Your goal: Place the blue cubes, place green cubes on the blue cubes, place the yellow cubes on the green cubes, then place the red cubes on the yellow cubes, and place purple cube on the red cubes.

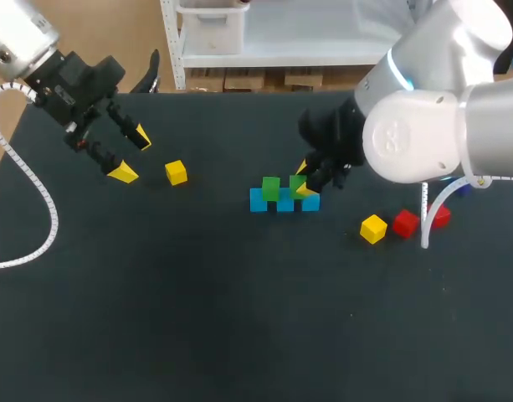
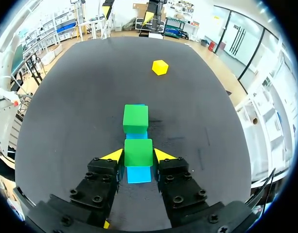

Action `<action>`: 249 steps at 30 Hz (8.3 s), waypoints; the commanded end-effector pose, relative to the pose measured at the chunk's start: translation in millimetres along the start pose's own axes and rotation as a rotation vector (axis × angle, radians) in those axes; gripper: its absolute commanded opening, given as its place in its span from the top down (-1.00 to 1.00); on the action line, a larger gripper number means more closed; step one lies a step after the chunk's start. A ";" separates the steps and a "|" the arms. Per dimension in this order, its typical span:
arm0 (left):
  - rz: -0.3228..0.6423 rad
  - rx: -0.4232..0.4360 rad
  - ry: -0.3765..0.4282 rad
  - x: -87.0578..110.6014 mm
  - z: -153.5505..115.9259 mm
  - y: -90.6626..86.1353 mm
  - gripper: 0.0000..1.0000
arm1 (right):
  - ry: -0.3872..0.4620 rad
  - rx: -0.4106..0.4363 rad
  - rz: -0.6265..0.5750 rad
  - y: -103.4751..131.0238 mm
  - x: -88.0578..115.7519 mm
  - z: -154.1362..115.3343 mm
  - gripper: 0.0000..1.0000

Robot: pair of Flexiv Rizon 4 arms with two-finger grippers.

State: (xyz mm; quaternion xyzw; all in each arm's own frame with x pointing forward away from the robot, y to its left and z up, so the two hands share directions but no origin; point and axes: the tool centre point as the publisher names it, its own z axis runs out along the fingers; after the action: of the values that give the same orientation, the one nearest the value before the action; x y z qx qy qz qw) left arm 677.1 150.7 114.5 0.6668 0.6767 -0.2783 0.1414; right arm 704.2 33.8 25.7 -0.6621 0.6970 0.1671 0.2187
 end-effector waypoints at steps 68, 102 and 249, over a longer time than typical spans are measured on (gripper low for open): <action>0.002 0.001 0.000 0.4 -0.1 1.3 -1.00 | -0.216 0.048 0.084 10.5 35.3 -65.5 -1.00; 0.002 0.001 0.000 0.4 -0.1 1.3 -1.00 | 0.059 -0.170 -0.470 65.6 84.9 -84.6 -1.00; 0.002 0.001 0.000 0.4 -0.1 1.3 -1.00 | 0.168 0.110 -0.052 -1.6 -34.1 -25.6 1.00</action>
State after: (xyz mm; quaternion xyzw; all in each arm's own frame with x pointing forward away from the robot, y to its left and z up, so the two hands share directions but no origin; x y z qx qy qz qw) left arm 677.1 150.7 114.5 0.6667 0.6768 -0.2783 0.1414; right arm 707.2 50.1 67.5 -0.6797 0.7036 0.0686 0.1955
